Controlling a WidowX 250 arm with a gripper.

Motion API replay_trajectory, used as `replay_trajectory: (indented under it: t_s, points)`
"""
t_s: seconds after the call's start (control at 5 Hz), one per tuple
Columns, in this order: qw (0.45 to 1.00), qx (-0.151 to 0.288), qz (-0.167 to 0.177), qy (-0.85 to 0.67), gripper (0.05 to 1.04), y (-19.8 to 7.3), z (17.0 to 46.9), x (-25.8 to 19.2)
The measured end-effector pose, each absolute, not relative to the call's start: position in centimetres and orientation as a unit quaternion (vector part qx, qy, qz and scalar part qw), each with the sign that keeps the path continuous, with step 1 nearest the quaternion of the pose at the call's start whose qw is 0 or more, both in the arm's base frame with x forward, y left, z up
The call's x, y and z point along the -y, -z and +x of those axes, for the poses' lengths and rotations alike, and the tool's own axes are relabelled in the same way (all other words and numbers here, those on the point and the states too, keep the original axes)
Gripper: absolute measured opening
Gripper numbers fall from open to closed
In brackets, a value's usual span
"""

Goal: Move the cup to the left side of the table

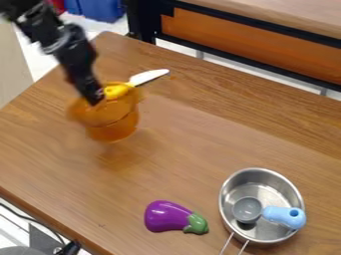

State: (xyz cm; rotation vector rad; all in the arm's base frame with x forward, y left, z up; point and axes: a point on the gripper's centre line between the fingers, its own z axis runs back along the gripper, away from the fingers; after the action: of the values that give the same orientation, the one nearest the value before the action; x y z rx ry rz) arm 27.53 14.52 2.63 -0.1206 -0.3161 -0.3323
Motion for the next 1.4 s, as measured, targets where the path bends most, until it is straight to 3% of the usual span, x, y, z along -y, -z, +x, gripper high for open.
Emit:
replay_trajectory:
  t_s: [0.2, 0.4, 1.0, 1.2, 1.4]
  points:
    - [0.971, 0.145, -0.038, 0.188, 0.058, -0.7, 26.2, -15.4]
    - [0.960, 0.133, -0.048, 0.243, 0.059, 0.6, 24.5, -15.0]
    - [0.961, 0.118, -0.041, 0.248, 0.080, 1.1, 23.9, -14.9]
    - [0.961, 0.121, -0.047, 0.246, 0.222, 1.1, 23.9, -14.7]
    - [0.961, 0.117, -0.061, 0.243, 0.452, 0.7, 24.0, -14.6]
